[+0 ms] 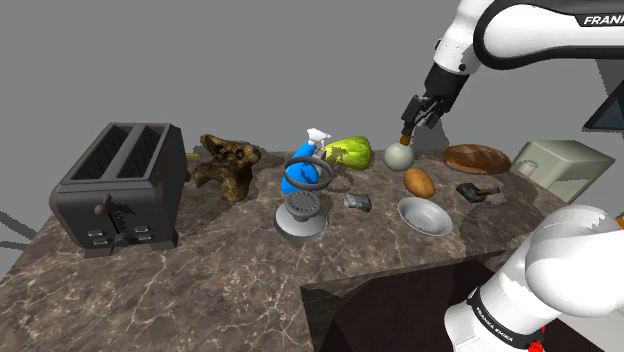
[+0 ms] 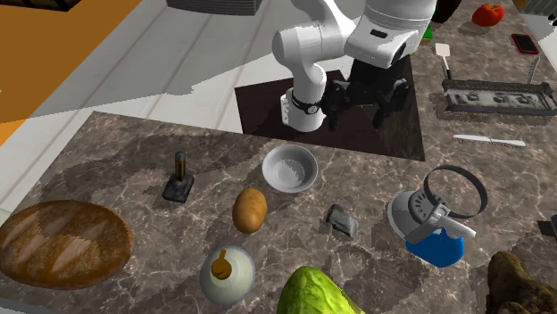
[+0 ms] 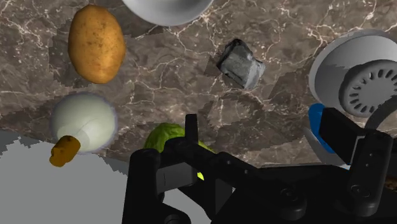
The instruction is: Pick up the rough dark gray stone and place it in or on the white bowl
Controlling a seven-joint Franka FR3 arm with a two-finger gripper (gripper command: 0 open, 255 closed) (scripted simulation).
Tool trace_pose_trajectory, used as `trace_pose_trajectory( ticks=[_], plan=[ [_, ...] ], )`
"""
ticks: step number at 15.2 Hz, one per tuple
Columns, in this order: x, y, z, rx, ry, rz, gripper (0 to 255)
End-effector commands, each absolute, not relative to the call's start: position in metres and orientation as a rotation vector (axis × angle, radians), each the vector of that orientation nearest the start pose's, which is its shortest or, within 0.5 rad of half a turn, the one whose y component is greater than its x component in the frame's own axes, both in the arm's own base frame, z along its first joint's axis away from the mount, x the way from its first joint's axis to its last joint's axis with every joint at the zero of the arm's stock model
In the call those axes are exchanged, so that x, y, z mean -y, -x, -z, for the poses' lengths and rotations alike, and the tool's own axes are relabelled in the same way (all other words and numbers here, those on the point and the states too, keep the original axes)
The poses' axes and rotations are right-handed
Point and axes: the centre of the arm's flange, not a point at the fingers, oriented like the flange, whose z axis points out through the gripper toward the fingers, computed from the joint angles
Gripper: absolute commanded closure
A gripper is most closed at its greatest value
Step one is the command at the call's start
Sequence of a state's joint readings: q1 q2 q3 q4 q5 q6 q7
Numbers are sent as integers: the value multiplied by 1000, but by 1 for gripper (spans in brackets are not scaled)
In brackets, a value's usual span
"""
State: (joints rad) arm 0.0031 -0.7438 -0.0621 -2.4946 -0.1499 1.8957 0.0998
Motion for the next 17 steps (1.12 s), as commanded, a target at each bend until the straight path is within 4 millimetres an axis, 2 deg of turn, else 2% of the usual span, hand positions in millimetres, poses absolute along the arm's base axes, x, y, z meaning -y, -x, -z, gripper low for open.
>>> trace_pose_trajectory(
  ticks=[1,17],
  plan=[
    [38,-348,-517,-193,3230,241,0],
    [64,-418,-324,-343,3253,225,0]
  ],
)
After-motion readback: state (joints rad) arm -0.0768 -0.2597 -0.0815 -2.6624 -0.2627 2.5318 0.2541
